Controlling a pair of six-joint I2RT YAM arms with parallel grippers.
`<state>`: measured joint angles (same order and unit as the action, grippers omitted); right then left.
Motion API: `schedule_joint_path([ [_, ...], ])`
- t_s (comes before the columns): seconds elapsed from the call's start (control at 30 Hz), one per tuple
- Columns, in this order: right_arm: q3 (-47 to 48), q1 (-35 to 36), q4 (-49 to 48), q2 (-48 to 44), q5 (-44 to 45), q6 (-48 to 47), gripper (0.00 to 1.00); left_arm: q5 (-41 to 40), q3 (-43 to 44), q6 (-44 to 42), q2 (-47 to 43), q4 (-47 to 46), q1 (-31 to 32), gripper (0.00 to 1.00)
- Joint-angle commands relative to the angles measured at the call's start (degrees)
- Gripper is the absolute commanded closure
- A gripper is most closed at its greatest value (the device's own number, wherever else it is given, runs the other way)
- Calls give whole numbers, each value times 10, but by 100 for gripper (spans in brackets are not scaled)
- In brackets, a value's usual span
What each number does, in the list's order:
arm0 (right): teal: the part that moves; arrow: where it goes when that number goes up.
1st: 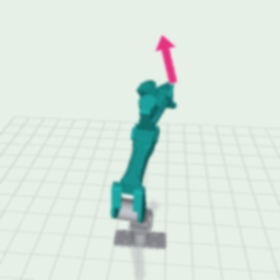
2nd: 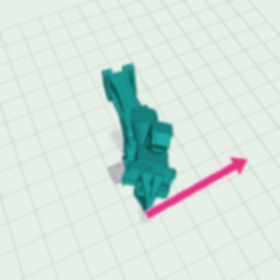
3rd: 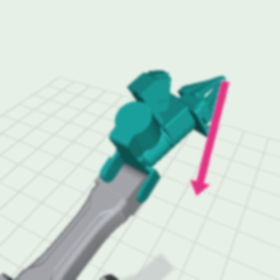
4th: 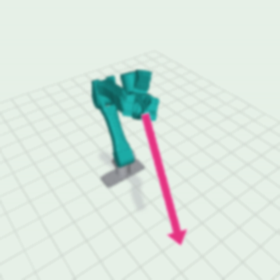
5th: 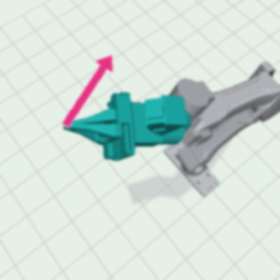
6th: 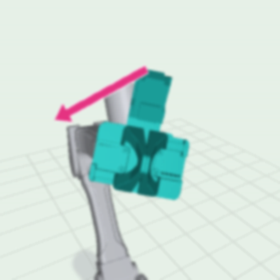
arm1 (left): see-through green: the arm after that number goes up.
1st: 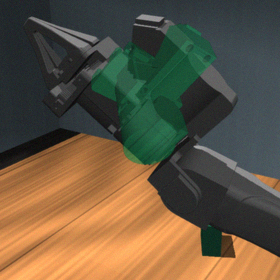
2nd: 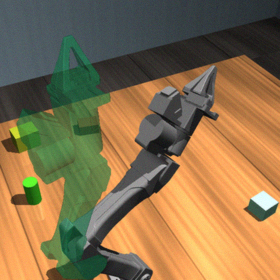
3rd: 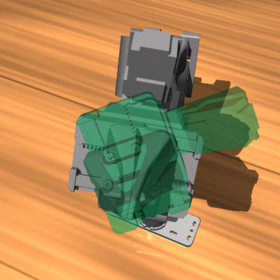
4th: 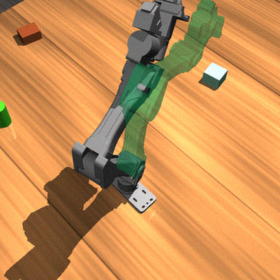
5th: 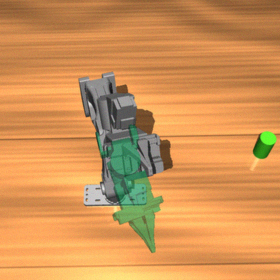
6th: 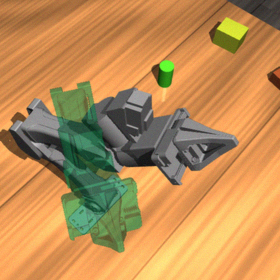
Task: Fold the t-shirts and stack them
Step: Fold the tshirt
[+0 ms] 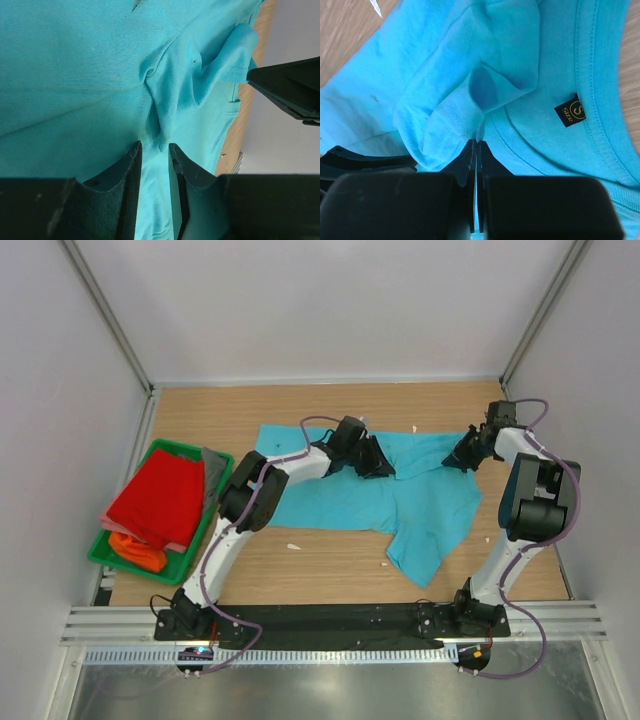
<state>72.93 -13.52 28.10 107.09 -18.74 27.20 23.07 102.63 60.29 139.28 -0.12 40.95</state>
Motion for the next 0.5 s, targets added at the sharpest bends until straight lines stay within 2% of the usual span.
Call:
schedule_joint_path([
  [0.0, 2, -1, -1, -24, -4, 7, 99, 6, 25, 12, 6, -15, 8, 71],
  [0.2, 10, -1, 5, -24, -3, 3, 99, 15, 26, 43, 20, -41, 9, 66],
  [0.47, 9, -1, 7, -30, -8, 10, 99, 17, 31, 54, 32, -56, 13, 67],
])
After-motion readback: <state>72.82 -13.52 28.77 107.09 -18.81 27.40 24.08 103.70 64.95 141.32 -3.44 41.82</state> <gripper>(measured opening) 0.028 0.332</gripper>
